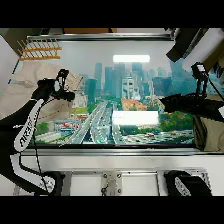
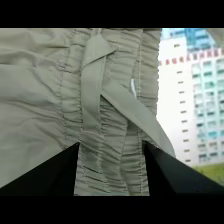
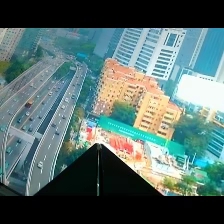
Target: Fold the clothes and pants, and hang the long-sleeved shirts on hangers.
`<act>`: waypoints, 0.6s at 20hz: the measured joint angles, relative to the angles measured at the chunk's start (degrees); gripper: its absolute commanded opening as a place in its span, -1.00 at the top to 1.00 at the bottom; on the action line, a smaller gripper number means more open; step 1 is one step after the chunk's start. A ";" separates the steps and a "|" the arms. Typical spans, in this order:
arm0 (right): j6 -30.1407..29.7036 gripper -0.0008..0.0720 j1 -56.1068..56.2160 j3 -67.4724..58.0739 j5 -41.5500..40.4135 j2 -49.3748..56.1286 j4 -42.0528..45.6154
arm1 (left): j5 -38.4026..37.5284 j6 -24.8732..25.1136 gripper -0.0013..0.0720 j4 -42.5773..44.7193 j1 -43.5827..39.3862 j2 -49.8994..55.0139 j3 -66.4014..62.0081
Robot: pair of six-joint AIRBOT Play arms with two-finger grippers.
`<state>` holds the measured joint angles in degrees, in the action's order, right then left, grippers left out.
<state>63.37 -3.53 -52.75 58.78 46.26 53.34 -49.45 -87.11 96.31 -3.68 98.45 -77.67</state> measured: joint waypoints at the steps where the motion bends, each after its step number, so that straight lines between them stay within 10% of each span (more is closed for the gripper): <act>1: 0.00 0.90 0.00 0.00 0.00 0.00 0.00 | 0.00 -0.37 0.12 0.13 0.13 0.07 -0.02; 2: 0.00 0.90 0.00 0.00 0.00 0.00 0.00 | 0.00 -0.57 0.72 0.13 0.22 0.11 -0.04; 4: 0.00 0.90 0.00 0.00 0.00 0.00 0.00 | 0.02 -0.96 0.96 0.17 0.31 0.13 -0.07; 12: 0.02 0.90 -0.02 0.00 0.00 0.02 -1.03 | -6.40 -1.46 0.96 -4.59 -6.69 -1.49 -9.60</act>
<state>63.40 -3.55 -52.75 58.78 46.28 52.31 -55.86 -88.58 91.72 -10.37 96.97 -87.26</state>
